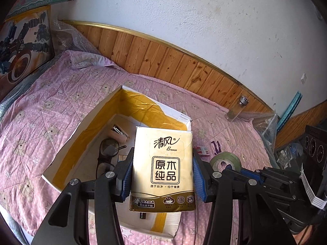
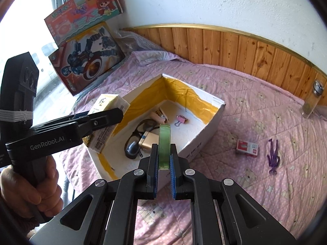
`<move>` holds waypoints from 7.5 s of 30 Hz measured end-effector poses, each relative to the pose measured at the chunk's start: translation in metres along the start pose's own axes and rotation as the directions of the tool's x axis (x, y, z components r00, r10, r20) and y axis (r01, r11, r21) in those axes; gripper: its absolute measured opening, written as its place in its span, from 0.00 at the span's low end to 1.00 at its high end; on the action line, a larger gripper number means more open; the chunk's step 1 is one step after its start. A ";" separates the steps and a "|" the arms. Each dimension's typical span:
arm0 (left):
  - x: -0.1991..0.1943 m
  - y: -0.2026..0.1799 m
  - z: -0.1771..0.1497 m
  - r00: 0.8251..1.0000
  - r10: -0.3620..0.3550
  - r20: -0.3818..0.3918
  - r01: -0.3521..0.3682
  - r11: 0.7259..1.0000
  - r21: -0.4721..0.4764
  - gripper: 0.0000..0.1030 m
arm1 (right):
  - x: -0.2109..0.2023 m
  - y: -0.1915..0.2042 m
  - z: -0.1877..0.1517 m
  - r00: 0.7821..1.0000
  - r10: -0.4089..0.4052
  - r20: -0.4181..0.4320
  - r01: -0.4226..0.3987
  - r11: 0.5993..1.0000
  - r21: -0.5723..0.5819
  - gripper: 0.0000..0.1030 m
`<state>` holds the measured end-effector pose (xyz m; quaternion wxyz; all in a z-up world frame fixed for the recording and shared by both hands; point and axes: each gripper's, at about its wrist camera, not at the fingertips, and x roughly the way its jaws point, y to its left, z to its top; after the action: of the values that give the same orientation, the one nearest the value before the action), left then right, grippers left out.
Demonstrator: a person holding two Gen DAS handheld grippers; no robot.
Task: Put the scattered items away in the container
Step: 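Carry the tissue pack and tape roll with both tools over the box, then open the left tool to drop the tissue pack while the right tool drops the tape roll, then withdraw both open tools from the box toward the staples box and purple figure, then grasp the red staples box with the left tool while the right tool grasps the purple figure, then carry the staples box and purple figure with both tools over the box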
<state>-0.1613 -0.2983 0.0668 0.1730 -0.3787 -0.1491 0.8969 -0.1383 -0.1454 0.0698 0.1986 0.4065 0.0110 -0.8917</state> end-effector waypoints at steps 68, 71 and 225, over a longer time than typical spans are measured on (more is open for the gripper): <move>0.187 0.054 0.028 0.933 -0.076 -0.352 -0.052 0.939 -0.340 0.52 | 0.160 -0.087 0.072 0.976 0.006 -0.217 -0.008 1.000 -0.011 0.15; 0.184 0.050 0.027 0.934 -0.072 -0.351 -0.051 0.943 -0.329 0.52 | 0.154 -0.083 0.071 0.976 0.010 -0.216 -0.014 1.000 -0.018 0.15; 0.312 -0.160 -0.035 0.954 0.003 -0.301 0.074 0.967 0.243 0.37 | 0.114 -0.333 -0.060 0.981 -0.117 -0.152 0.164 0.921 0.352 0.32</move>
<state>-0.3076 -0.0183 -0.0886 0.2564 -0.4820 -0.0131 0.8377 -0.2835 0.1327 -0.1007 0.0544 0.4905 -0.1120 -0.8625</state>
